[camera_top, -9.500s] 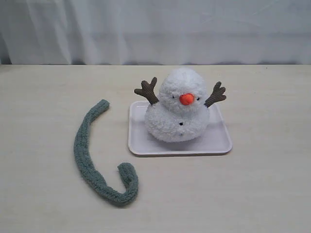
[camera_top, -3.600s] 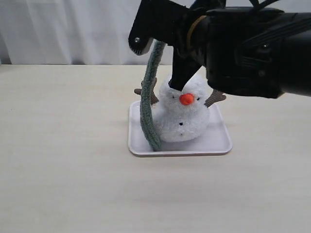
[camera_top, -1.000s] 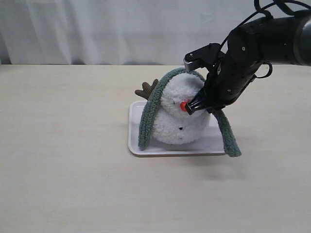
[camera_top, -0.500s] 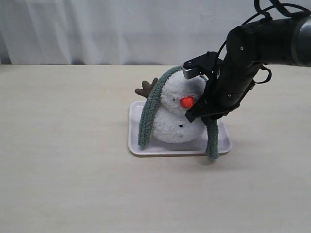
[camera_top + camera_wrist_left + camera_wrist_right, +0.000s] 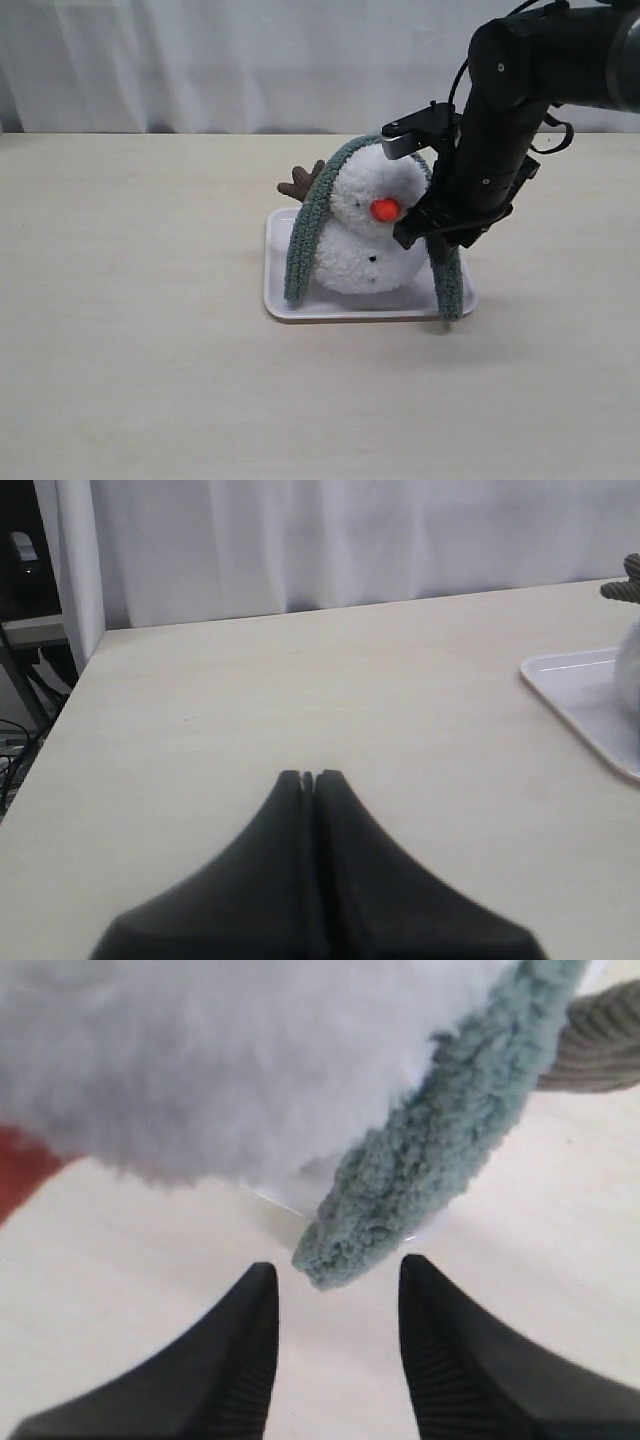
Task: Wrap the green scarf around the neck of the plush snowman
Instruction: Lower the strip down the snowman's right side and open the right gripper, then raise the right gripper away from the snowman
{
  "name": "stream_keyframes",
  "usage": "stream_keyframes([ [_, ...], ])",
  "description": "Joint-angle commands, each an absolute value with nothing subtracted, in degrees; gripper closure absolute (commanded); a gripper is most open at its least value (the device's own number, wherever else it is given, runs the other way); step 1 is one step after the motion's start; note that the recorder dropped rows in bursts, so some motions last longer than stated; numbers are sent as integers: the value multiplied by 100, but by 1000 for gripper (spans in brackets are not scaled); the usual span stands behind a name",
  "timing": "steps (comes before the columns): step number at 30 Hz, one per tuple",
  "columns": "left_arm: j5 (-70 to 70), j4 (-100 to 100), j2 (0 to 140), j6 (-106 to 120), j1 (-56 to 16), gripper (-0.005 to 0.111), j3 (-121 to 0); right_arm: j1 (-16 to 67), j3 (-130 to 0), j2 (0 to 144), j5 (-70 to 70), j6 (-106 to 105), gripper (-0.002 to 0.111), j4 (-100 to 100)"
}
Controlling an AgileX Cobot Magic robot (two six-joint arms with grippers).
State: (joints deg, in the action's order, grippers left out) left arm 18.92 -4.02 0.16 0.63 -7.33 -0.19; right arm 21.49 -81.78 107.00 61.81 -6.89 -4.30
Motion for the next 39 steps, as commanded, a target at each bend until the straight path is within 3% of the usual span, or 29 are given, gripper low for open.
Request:
stream_keyframes([
  [1, 1852, -390, 0, 66, -724, 107, 0, 2144, -8223, 10284, 6298, -792, 70, -388],
  [9, 1852, -390, 0, 66, -724, 107, 0, 2144, -8223, 9441, 5140, -779, 70, -375],
  [19, 1852, -401, 0, 66, -724, 107, 0, 2144, -8279, 9617, 4005, -767, 70, 122],
  [32, 1852, -401, 0, 66, -724, 107, 0, 1649, -9770, 10618, 5574, -2336, 70, 1334],
  [39, 1852, -401, 0, 66, -724, 107, 0, 1545, -9789, 10793, 5640, -4023, 70, 1325],
])
